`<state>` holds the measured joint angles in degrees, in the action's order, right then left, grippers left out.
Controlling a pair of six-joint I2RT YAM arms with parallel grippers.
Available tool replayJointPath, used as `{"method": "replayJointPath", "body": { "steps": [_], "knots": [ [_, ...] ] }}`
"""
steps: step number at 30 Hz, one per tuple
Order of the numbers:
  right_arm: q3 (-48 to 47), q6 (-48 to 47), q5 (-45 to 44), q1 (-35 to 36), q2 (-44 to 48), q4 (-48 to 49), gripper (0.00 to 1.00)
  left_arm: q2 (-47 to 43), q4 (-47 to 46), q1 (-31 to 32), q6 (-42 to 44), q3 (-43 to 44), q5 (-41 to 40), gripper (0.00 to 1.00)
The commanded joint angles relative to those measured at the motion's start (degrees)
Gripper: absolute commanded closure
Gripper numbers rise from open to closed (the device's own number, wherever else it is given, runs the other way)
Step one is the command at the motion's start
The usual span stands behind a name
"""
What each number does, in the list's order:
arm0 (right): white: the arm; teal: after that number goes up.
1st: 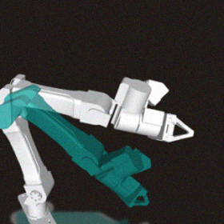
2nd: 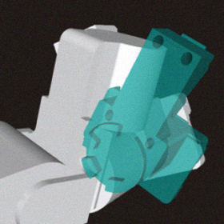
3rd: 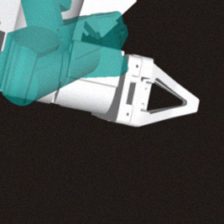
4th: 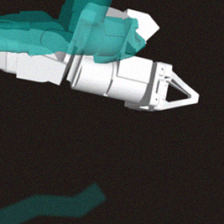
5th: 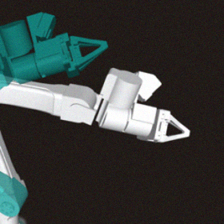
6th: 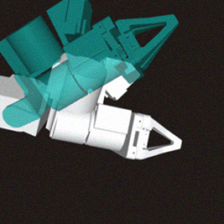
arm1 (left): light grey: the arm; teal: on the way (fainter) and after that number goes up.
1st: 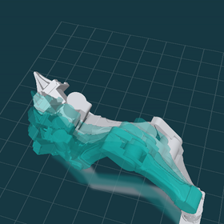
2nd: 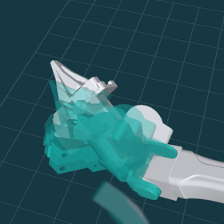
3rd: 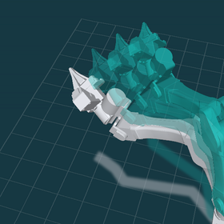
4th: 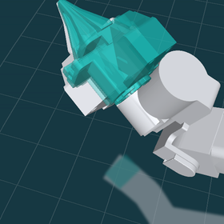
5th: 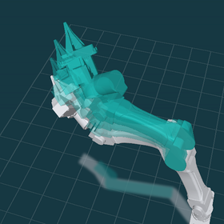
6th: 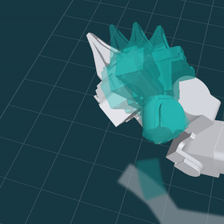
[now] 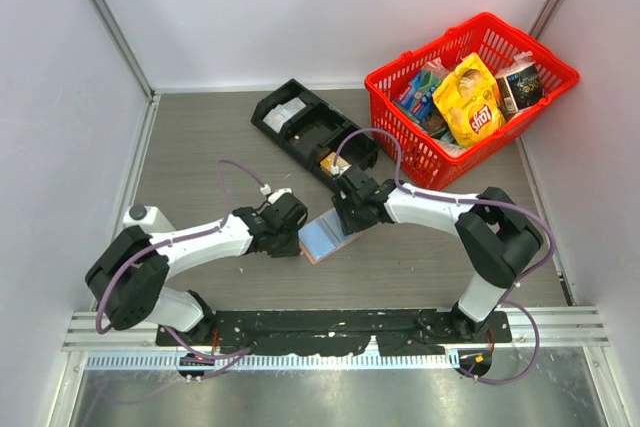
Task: Take the credit cards out of the card holder
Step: Remove the credit card from the card holder.
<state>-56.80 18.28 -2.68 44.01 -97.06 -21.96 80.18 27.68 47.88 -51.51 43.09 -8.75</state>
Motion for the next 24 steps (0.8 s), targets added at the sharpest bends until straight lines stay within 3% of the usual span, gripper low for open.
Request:
{"method": "replayJointPath", "body": {
  "steps": [1, 8, 14, 20, 24],
  "knots": [
    [-1.91, -0.71, -3.48, 1.08, -0.85, -0.89, 0.58, 1.55, -5.70, 0.20, -1.67, -1.69, 1.28, 0.73],
    [-3.32, -0.18, 0.21, 3.36, 0.89, -1.25, 0.84, 4.54, -9.84, 0.29, -2.63, -2.66, 3.39, 0.85],
    [-4.55, 1.75, 6.10, 4.86, 5.55, -0.55, 0.97, 3.93, -12.12, 0.29, -3.60, -3.89, 3.48, 0.91],
    [-5.52, 2.29, 10.58, 7.14, 6.18, -1.76, 0.95, 1.48, -12.39, 0.29, -4.39, -5.03, 2.25, 0.92],
    [-6.93, 0.71, 2.89, 7.76, 6.44, -6.25, 0.79, -2.13, -12.30, 0.29, -5.53, -6.61, 0.23, 0.92]
  ]
}}
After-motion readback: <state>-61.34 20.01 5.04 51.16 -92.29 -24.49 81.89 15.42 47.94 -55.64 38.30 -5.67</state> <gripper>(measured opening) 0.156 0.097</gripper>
